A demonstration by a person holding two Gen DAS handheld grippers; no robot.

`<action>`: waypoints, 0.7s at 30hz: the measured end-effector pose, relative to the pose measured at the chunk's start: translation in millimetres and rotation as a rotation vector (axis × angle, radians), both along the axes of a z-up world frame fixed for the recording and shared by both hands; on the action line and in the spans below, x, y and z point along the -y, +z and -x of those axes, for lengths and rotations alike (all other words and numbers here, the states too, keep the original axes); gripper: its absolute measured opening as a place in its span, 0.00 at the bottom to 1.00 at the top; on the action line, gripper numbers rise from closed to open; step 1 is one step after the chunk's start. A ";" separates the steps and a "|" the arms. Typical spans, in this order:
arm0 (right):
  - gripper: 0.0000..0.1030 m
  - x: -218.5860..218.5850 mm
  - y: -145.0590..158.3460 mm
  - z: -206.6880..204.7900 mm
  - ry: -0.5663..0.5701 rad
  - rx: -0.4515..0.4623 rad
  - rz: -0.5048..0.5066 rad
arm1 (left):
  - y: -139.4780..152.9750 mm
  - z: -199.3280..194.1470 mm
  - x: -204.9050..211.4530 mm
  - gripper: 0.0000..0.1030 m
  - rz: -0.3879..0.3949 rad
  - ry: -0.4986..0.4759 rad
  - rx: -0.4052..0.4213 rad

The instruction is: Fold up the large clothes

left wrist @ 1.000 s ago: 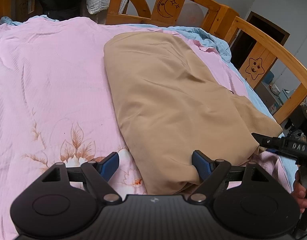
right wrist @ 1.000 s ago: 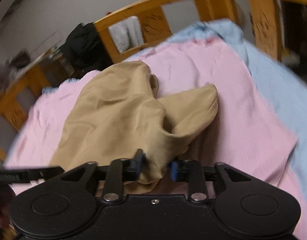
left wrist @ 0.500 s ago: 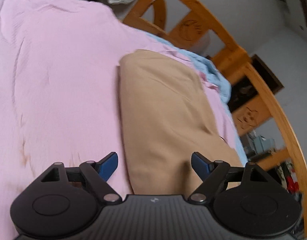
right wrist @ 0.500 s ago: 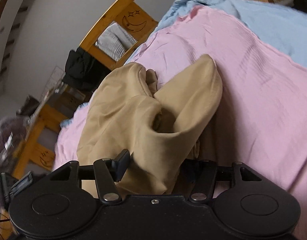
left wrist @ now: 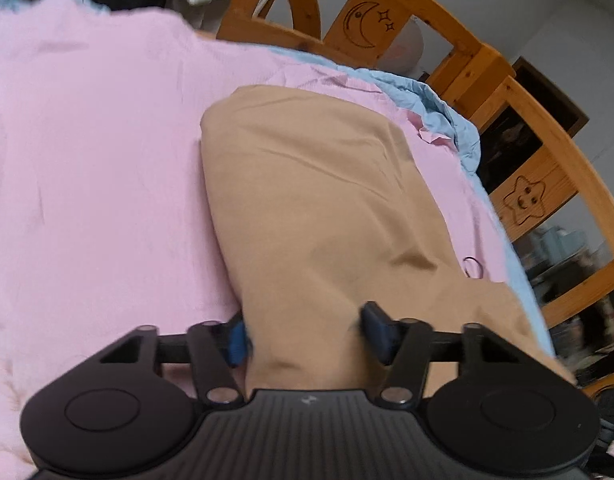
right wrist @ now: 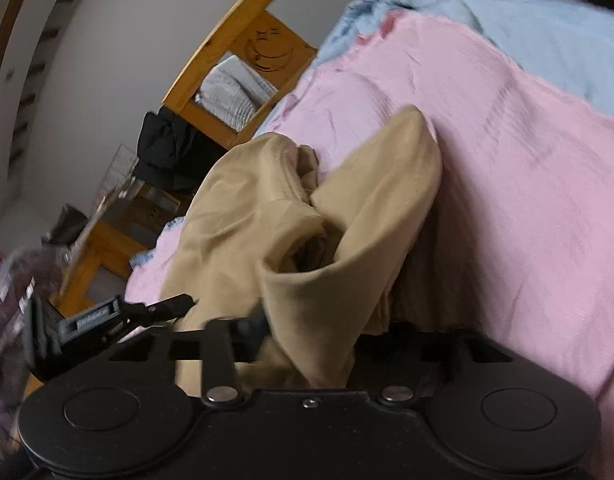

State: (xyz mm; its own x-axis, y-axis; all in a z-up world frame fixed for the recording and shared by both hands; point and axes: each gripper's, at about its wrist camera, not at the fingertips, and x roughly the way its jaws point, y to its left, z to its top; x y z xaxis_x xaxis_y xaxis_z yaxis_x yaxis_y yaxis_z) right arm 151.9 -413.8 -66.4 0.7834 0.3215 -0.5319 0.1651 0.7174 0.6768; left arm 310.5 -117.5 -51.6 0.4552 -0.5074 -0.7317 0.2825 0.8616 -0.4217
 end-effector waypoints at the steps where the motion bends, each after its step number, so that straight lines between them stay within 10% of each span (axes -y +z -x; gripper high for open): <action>1: 0.26 -3.5 4.5 0.3 0.009 0.009 0.035 | 4.3 5.3 2.1 0.50 -0.018 0.000 0.026; 13: 0.12 -72.7 60.6 13.9 0.119 0.210 0.432 | 63.4 33.0 -5.2 0.34 -0.126 -0.009 0.231; 21: 0.12 -126.1 90.5 -16.1 0.190 0.346 0.494 | 88.6 30.5 -59.1 0.32 -0.133 0.106 0.305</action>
